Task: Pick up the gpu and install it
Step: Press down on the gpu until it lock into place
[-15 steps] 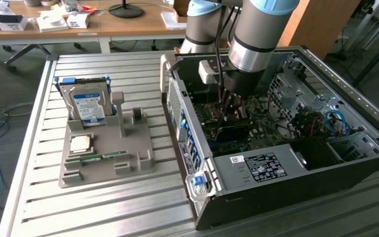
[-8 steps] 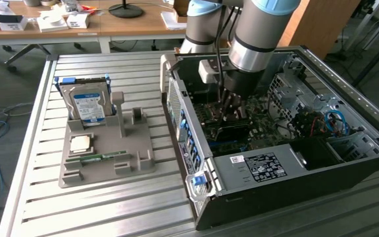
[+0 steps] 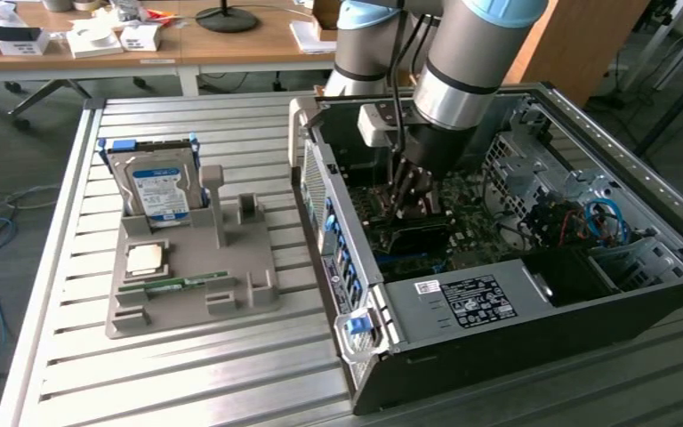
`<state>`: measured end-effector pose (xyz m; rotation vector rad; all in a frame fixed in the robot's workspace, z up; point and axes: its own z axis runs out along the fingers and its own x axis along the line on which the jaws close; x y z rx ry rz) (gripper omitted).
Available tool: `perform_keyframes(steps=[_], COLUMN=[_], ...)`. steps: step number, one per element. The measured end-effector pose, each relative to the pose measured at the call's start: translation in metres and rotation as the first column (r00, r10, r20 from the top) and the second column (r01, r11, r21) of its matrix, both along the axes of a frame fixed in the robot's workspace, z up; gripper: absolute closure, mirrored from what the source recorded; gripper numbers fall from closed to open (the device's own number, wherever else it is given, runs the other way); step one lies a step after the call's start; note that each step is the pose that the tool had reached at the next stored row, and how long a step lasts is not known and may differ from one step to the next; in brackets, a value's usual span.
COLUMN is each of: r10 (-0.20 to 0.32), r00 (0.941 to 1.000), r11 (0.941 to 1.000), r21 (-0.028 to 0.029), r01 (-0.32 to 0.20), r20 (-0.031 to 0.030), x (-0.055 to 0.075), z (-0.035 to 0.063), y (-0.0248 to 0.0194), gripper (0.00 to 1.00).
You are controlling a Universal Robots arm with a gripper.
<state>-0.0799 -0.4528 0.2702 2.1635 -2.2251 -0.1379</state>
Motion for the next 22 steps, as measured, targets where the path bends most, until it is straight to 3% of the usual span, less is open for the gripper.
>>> perform_keyframes(steps=[8, 14, 22], r10=[0.0, 0.0, 0.0], r00=[1.0, 1.0, 1.0], r11=[1.0, 1.0, 1.0], r21=[0.0001, 0.0, 0.0001], r01=[0.0, 0.0, 0.0], r20=[0.0001, 0.0002, 0.002], x=[0.0, -0.001, -0.021], z=[0.0226, 0.0229, 0.0227], y=[0.0, 0.0, -0.0002], gripper=[0.89, 0.89, 0.89])
